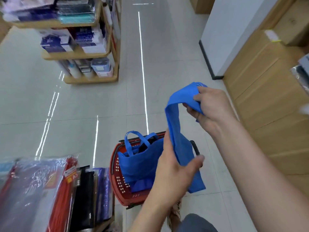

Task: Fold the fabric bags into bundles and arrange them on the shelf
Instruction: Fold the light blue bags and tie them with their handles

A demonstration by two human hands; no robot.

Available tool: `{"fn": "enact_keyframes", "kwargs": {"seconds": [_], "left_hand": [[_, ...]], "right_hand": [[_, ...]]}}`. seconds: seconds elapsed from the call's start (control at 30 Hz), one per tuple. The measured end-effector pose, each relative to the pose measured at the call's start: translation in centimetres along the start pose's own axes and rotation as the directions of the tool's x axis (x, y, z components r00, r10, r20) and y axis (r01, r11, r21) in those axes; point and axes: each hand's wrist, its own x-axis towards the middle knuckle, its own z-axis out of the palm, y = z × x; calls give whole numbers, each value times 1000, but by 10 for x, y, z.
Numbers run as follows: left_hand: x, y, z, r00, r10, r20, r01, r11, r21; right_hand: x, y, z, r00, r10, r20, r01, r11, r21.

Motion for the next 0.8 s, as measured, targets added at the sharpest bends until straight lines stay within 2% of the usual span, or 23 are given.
{"fn": "enact_keyframes", "kwargs": {"seconds": [0.03, 0.07, 0.13, 0.2, 0.23, 0.3, 0.33, 0.37, 0.4, 0.43, 0.47, 0.53, 0.57, 0.6, 0.63, 0.7, 0.73, 0.8], "left_hand": [[2, 1, -1, 992, 17, -122, -10, 998, 57], [4, 0, -6, 974, 13, -227, -4, 999, 43], [10, 7, -22, 943, -67, -325, 20, 989, -146], [13, 18, -44, 921, -98, -377, -5, 965, -263], [14, 22, -53, 915, -97, -392, -23, 957, -291], [13, 33, -66, 917, -105, -385, -48, 929, -366], [12, 37, -70, 920, -111, -376, -57, 911, -410], [10, 40, -73, 920, -113, -376, -70, 896, -439], [7, 43, -75, 919, -106, -381, -86, 887, -454], [4, 47, -75, 919, -103, -380, -95, 878, -468], [0, 50, -75, 920, -107, -376, -94, 873, -479], [-9, 51, -73, 920, -131, -369, -67, 875, -479], [-12, 49, -72, 910, -142, -390, -51, 894, -446], [-16, 45, -72, 882, -144, -448, -29, 934, -357], [-23, 43, -71, 839, -108, -534, 1, 980, -197], [-40, 34, -71, 764, 17, -645, 14, 999, 43], [-51, 29, -68, 783, 47, -621, -25, 999, 45], [-75, 29, -53, 888, 25, -459, -45, 998, -32]], "right_hand": [[-7, -3, 2, 1000, -19, 17, 19, 999, 34], [-14, -7, 4, 998, -46, 53, 42, 996, 78], [-27, -15, -2, 960, -91, 265, 62, 991, 115], [-38, -22, -21, 880, -68, 471, 107, 993, -57], [-43, -23, -35, 824, -43, 565, 179, 966, -188], [-57, -21, -58, 674, 83, 734, 356, 835, -421], [-63, -17, -68, 613, 183, 768, 432, 737, -520], [-67, -10, -77, 588, 284, 757, 492, 618, -613], [-68, -2, -83, 608, 330, 722, 545, 488, -682], [-69, 7, -87, 656, 291, 697, 586, 386, -713], [-68, 15, -88, 699, 186, 691, 619, 326, -714], [-67, 24, -89, 755, -82, 651, 637, 328, -697], [-66, 27, -90, 762, -164, 627, 640, 342, -688], [-63, 28, -92, 758, -193, 623, 648, 329, -687], [-61, 27, -94, 742, -197, 640, 668, 290, -685], [-54, 23, -94, 702, -183, 688, 712, 199, -674], [-50, 21, -94, 682, -177, 709, 731, 145, -667], [-45, 20, -89, 635, -117, 764, 772, 37, -635]]}}
